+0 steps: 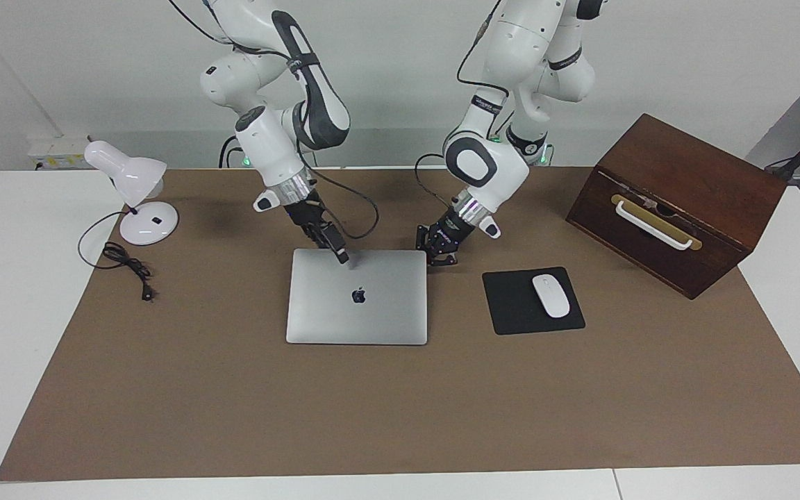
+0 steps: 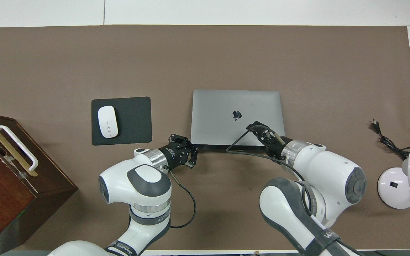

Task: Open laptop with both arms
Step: 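Press the laptop base with the left gripper while the right gripper reaches the lid, then lift the laptop lid edge upward with the right gripper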

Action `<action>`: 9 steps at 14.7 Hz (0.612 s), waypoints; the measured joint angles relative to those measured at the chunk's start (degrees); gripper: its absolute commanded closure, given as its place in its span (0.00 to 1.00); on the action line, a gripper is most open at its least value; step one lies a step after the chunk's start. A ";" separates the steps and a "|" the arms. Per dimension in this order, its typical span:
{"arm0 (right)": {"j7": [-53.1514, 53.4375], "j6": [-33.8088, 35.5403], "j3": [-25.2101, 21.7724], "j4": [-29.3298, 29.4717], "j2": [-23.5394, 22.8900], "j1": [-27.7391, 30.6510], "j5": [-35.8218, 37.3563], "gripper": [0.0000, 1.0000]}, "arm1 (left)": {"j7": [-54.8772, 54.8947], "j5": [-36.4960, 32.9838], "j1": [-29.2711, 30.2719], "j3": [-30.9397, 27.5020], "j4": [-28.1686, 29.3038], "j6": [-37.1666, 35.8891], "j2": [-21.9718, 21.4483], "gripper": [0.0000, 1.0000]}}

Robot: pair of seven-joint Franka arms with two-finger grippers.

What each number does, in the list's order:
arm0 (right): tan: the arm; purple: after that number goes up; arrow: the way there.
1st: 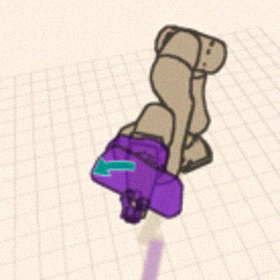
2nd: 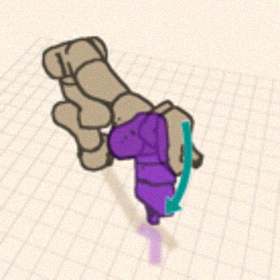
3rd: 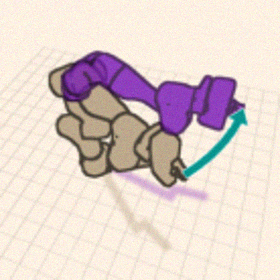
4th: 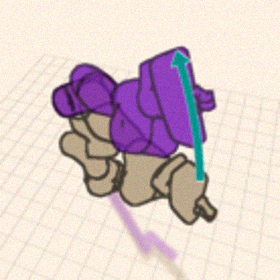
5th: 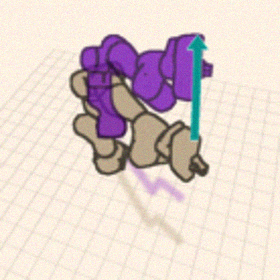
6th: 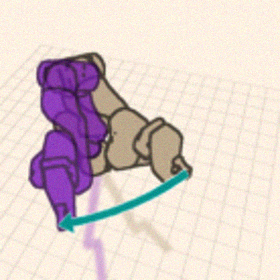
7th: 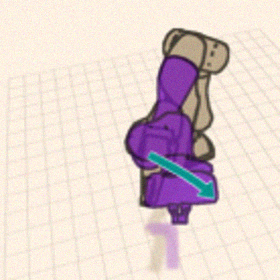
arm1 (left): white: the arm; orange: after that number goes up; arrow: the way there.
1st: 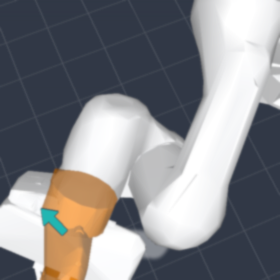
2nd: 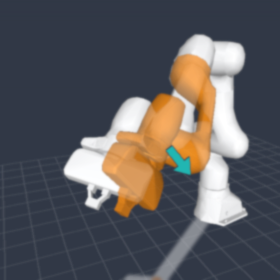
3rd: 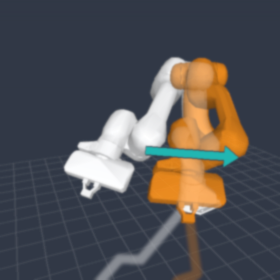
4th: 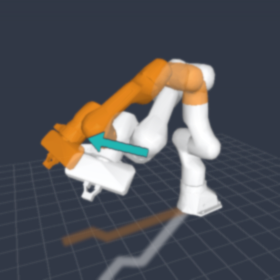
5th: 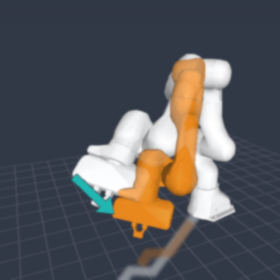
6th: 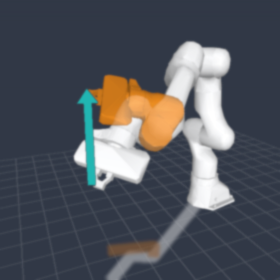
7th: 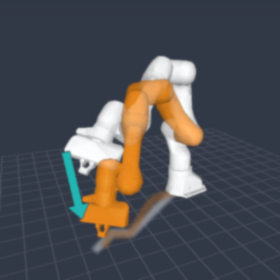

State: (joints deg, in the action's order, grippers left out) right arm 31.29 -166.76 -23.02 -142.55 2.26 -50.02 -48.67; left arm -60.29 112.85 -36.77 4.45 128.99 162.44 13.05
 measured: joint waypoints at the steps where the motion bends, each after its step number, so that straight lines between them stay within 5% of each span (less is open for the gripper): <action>1: 0.00 0.00 0.00 0.00 -0.05 0.00 0.00 0.00 | 0.02 0.00 0.00 0.00 0.00 0.00 0.00 1.00; 9: 0.00 0.00 0.00 0.59 -0.16 -0.02 0.00 0.00 | 0.03 0.03 0.00 0.00 -0.01 0.00 0.01 1.00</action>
State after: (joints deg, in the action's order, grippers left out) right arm 31.29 -166.75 -23.02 -141.96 2.09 -50.04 -48.67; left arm -60.26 112.88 -36.77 4.44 128.99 162.44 13.06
